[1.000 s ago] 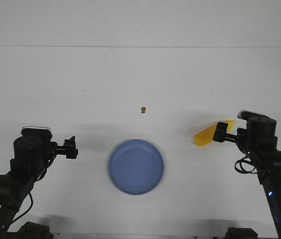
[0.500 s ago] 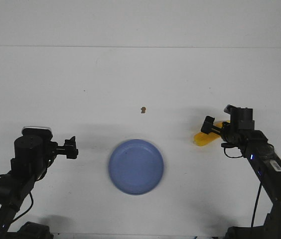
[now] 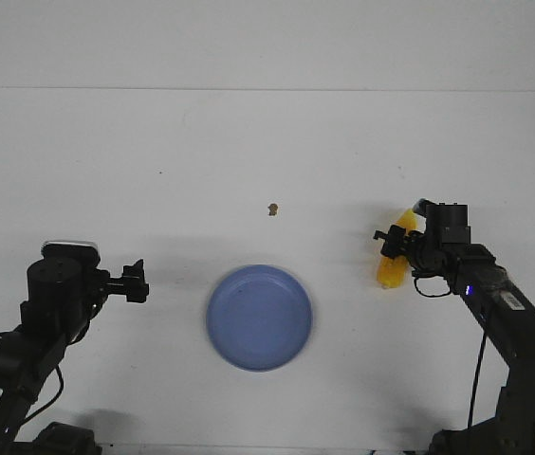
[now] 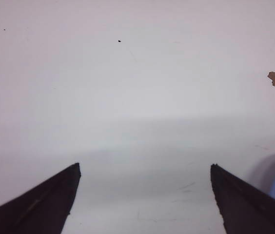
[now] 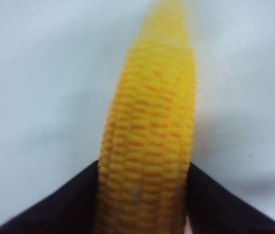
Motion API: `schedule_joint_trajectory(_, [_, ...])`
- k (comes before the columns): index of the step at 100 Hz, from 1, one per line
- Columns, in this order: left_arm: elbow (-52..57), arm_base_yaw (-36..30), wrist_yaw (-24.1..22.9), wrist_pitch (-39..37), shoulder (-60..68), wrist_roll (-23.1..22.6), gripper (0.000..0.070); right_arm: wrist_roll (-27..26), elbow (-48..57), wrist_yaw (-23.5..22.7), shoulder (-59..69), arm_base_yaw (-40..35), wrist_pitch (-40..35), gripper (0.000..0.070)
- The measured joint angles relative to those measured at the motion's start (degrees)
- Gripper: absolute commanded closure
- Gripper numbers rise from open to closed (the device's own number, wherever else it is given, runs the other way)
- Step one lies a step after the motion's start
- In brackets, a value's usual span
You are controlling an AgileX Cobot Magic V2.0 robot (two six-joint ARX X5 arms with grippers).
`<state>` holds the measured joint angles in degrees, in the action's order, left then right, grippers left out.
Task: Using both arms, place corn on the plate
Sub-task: 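Lower the right gripper and grasp the yellow corn cob, then carry the corn with the right gripper over the blue plate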
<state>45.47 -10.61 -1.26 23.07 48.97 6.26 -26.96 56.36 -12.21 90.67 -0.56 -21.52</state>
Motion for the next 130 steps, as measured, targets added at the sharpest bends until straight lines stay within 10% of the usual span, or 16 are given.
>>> schedule_joint_trajectory(61, [0.0, 0.0, 0.0, 0.0, 0.0, 0.0, 0.0155, 1.6, 0.1, -0.8, -13.6, -28.6, -0.7, 0.0452])
schedule_joint_trajectory(80, [0.0, 0.0, 0.0, 0.0, 0.0, 0.0, 0.0155, 1.7, 0.1, 6.5, -10.8, -37.9, -0.2, 0.0386])
schedule_joint_trajectory(130, [0.0, 0.0, 0.0, 0.1, 0.0, 0.0, 0.0156, 1.7, 0.1, 7.9, -4.7, -41.3, 0.2, 0.0103])
